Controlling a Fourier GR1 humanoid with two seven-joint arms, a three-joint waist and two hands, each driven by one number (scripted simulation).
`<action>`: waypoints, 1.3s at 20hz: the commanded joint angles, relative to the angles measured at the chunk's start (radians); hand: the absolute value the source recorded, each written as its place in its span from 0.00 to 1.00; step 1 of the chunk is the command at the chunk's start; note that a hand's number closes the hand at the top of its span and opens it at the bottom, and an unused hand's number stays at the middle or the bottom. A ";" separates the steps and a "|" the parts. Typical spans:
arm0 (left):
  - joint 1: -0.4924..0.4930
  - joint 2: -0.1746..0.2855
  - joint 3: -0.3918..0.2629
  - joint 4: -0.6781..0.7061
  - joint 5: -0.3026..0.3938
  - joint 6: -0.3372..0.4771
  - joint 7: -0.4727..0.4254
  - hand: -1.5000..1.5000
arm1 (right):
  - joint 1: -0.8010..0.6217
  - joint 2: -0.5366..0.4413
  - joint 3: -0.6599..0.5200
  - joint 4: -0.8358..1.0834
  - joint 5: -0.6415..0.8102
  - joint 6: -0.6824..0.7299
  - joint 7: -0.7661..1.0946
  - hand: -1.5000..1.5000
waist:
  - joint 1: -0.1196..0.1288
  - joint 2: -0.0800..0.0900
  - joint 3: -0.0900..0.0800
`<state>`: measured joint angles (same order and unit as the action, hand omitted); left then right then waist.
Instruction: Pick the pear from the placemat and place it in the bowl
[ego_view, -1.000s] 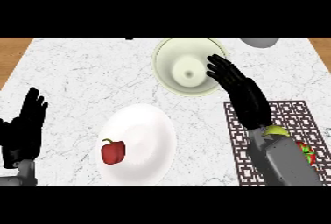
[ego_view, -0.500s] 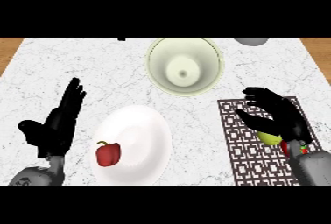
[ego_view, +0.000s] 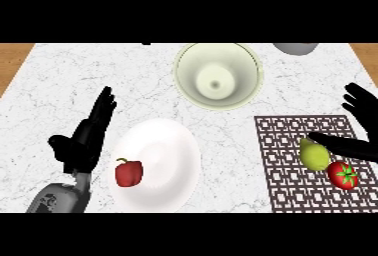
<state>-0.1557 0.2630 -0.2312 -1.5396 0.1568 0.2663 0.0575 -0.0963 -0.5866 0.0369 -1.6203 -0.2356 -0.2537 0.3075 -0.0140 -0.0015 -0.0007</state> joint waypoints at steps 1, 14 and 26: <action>-0.017 -0.030 -0.024 0.015 -0.027 0.002 -0.012 0.50 | -0.091 -0.143 -0.027 -0.027 0.046 0.017 0.222 0.00 | 0.013 0.001 -0.001; -0.022 -0.061 0.011 0.002 -0.040 -0.011 0.013 0.50 | -0.259 -0.186 0.007 0.149 -0.105 0.350 0.574 0.00 | 0.021 0.001 0.000; 0.065 -0.079 0.030 -0.084 -0.098 -0.062 0.028 0.50 | -0.187 -0.044 -0.032 0.201 -0.026 0.485 0.525 0.00 | 0.016 0.000 0.001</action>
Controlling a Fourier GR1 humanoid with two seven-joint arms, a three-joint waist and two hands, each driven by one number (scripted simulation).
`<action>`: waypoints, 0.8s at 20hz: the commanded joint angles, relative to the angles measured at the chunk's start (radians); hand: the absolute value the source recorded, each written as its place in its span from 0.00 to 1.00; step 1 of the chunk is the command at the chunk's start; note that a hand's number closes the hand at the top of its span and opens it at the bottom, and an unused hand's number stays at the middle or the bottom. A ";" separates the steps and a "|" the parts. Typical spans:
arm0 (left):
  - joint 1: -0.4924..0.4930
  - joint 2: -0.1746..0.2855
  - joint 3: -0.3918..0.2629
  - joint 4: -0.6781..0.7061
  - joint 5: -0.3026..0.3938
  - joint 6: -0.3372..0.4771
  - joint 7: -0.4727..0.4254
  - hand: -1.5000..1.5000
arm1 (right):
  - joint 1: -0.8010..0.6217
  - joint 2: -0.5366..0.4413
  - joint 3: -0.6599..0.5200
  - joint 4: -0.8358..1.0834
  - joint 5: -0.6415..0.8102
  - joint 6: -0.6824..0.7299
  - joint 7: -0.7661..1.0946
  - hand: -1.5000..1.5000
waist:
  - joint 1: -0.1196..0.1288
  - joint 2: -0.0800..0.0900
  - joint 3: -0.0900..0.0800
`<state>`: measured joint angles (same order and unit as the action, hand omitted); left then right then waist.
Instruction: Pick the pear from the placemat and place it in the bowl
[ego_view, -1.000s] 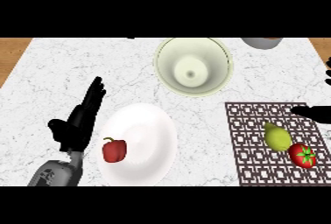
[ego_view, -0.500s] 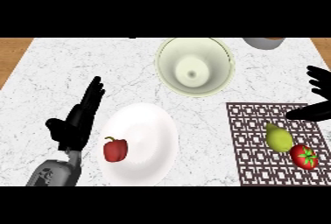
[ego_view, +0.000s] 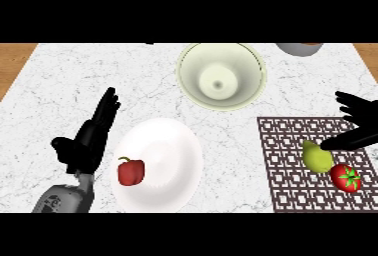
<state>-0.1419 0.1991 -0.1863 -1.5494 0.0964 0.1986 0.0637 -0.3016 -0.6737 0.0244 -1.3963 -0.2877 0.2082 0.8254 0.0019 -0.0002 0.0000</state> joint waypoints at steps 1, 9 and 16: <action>0.074 0.006 0.003 -0.039 -0.028 -0.030 -0.026 0.50 | 0.057 0.033 -0.055 0.002 0.012 0.039 -0.034 0.00 | -0.001 -0.001 0.000; -0.005 -0.025 0.061 0.025 -0.031 -0.056 -0.009 0.50 | 0.091 0.109 -0.153 -0.037 0.005 0.034 -0.068 0.00 | -0.001 0.000 0.000; -0.030 -0.083 0.070 0.076 -0.075 -0.050 -0.022 0.50 | 0.150 0.188 -0.173 -0.180 0.006 0.000 0.055 0.00 | -0.005 0.000 0.000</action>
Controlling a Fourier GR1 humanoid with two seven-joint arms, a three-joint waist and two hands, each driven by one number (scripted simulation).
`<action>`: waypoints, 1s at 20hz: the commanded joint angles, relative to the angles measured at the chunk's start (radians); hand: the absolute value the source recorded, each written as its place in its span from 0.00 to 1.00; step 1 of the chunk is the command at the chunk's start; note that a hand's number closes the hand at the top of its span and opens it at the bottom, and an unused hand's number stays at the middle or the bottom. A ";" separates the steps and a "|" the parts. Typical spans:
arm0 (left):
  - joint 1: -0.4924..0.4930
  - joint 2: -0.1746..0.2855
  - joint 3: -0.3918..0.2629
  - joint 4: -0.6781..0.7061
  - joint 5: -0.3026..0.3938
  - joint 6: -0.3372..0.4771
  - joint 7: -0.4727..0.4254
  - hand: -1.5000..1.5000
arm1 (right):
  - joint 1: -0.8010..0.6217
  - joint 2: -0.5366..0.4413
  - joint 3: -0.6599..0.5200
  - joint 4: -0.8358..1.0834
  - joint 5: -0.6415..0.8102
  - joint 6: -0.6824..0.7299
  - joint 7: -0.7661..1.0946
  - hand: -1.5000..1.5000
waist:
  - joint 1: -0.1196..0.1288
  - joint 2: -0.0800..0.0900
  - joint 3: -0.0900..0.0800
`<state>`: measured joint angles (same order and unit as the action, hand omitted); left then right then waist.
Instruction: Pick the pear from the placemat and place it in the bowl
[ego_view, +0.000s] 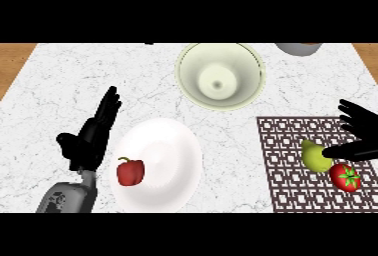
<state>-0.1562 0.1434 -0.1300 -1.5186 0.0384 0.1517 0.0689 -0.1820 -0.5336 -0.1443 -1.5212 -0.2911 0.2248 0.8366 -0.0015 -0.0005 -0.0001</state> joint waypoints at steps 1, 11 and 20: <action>-0.013 -0.011 0.008 -0.031 -0.014 -0.014 0.061 0.50 | 0.062 0.060 -0.005 -0.043 0.025 0.006 -0.004 0.00 | 0.000 0.000 0.000; 0.022 -0.024 0.048 -0.058 -0.034 -0.052 0.053 0.50 | 0.056 0.148 -0.037 0.075 0.100 0.020 -0.094 0.00 | 0.002 0.000 0.000; 0.033 -0.057 0.027 -0.049 -0.074 -0.052 0.030 0.50 | 0.061 0.147 0.034 0.132 0.284 0.010 -0.145 0.00 | 0.004 0.000 0.000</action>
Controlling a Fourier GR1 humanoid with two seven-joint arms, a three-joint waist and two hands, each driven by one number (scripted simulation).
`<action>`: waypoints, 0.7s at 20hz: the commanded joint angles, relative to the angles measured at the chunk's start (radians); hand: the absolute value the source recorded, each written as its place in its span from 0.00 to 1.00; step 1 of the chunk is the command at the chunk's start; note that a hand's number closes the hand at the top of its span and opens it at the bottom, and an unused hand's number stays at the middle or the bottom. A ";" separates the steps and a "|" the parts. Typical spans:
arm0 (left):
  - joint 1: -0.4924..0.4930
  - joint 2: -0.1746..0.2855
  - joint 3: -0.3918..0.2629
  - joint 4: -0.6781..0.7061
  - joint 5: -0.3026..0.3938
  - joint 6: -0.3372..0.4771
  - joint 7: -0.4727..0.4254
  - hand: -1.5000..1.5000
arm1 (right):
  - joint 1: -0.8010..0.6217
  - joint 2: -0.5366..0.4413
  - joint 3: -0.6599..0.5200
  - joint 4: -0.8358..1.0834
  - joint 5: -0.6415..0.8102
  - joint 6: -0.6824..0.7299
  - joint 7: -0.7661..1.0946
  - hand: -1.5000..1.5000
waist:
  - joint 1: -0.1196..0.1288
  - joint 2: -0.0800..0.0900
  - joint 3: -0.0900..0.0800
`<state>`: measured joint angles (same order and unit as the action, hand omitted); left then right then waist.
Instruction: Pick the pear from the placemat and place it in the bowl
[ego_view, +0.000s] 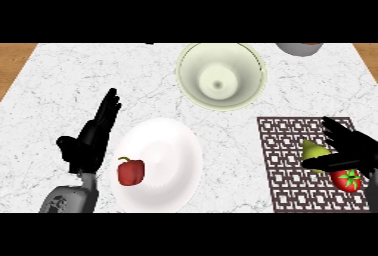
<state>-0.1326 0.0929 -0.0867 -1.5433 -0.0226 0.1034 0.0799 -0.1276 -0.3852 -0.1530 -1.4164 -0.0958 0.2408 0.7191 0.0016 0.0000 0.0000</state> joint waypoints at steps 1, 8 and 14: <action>-0.018 -0.030 0.003 0.065 0.002 -0.007 -0.039 0.50 | 0.011 -0.011 0.027 0.035 0.083 0.009 -0.025 0.00 | -0.003 0.001 0.000; -0.032 0.004 0.036 0.010 0.013 -0.034 0.014 0.50 | 0.018 0.024 0.049 0.116 0.107 0.060 -0.099 0.00 | -0.002 0.000 0.000; -0.013 -0.030 0.006 0.013 -0.026 0.003 0.000 0.50 | -0.023 0.028 0.138 0.103 0.168 0.135 -0.214 1.00 | 0.005 0.001 0.000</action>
<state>-0.1428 0.0801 -0.0671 -1.5284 -0.0281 0.0851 0.0687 -0.1321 -0.4011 -0.0901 -1.3252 0.0358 0.3473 0.5654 -0.0027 -0.0115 -0.0198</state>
